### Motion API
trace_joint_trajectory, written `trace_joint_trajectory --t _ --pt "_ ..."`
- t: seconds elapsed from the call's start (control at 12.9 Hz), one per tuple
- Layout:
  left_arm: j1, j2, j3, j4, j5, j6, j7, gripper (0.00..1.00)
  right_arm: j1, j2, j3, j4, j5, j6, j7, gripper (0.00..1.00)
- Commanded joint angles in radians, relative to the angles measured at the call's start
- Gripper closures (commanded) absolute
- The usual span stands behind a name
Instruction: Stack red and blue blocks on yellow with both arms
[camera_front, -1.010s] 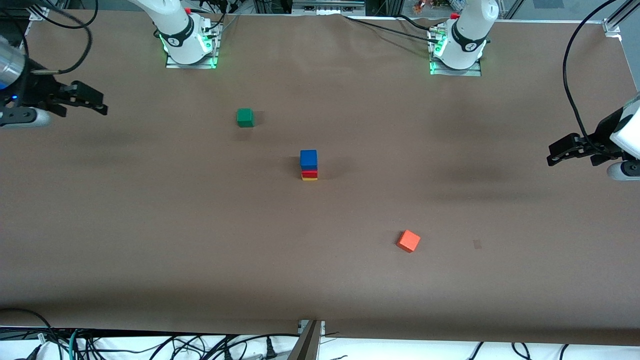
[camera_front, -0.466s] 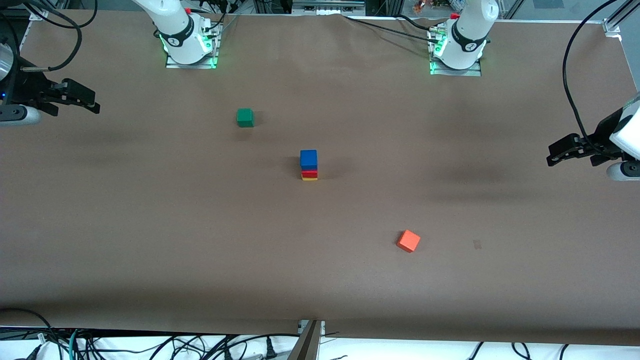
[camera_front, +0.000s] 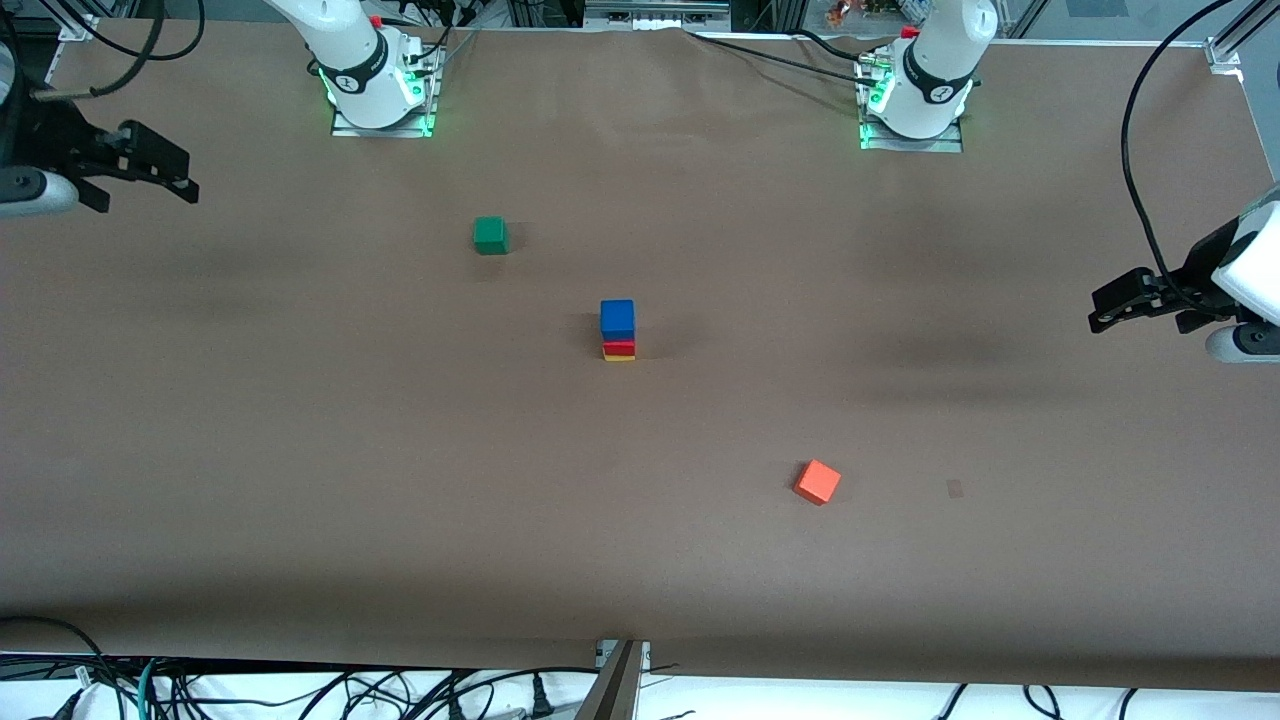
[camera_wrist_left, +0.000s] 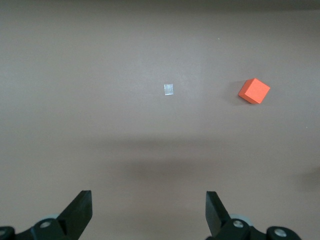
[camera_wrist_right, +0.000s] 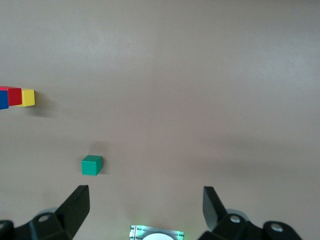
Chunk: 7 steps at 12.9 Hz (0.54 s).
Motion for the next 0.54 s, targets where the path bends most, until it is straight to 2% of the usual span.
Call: trace_joint_trajectory --t 0.0,0.47 --pt "-0.007 0.014 -0.001 0.030 0.017 -0.010 0.016 0.00 -0.021 0.032 0.006 0.028 -0.006 -0.029 -0.021 0.00" --pt "-0.013 0.019 -0.001 0.032 0.015 -0.010 0.016 0.00 -0.019 0.035 0.008 0.028 -0.008 -0.029 -0.032 0.00"
